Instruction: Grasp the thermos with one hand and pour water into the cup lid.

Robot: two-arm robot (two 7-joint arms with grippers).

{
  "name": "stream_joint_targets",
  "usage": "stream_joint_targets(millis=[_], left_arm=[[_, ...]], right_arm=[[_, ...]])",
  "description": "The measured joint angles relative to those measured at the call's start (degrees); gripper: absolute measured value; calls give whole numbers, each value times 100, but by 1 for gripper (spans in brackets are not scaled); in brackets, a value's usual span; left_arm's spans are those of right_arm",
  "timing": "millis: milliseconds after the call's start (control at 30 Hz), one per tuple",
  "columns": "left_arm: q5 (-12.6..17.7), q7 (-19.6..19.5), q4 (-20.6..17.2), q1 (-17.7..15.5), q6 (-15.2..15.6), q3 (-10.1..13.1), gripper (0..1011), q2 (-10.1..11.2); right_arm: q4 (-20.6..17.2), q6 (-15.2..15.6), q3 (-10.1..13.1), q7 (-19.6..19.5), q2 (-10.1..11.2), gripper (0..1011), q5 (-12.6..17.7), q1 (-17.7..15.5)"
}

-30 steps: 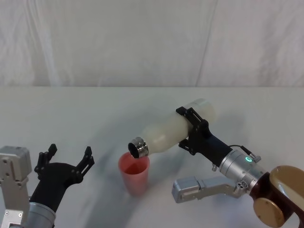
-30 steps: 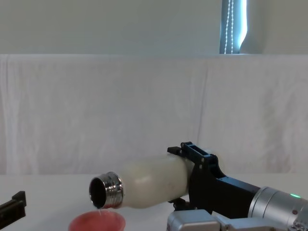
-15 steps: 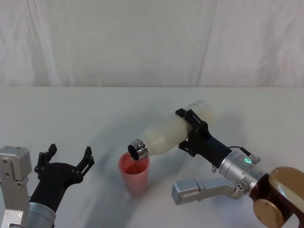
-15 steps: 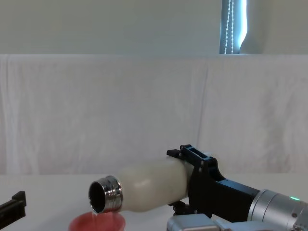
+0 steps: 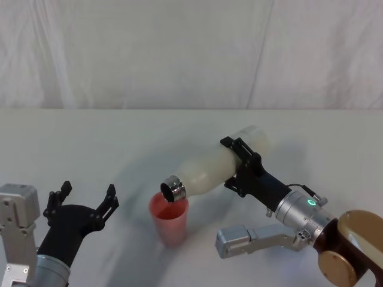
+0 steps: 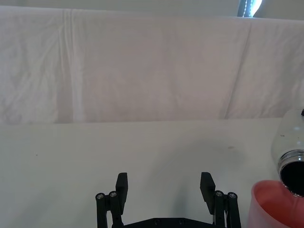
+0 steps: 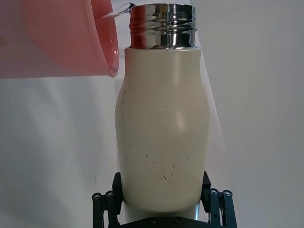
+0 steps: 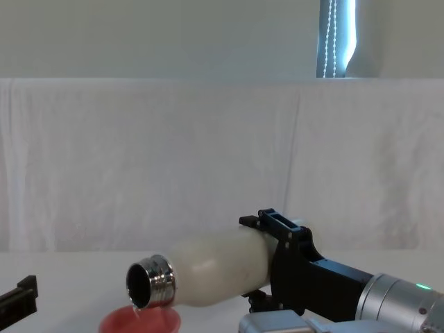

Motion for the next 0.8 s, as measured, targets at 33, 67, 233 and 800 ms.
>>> stream_joint_targets(millis=[33,67,233,800], left_arm=[[0,0,0,0,0,0,1001,0],[0,0,0,0,0,0,1001,0],[0,0,0,0,0,0,1001,0],[0,0,0,0,0,0,1001,0]], right_arm=[[2,0,-1,-1,0,951,-1,1],[4,0,-1,-4,-1,951,-1,1],[7,4,-3,-11,-2,951,-5,2],[-5,10,-4,-23,10,951,-16,4]])
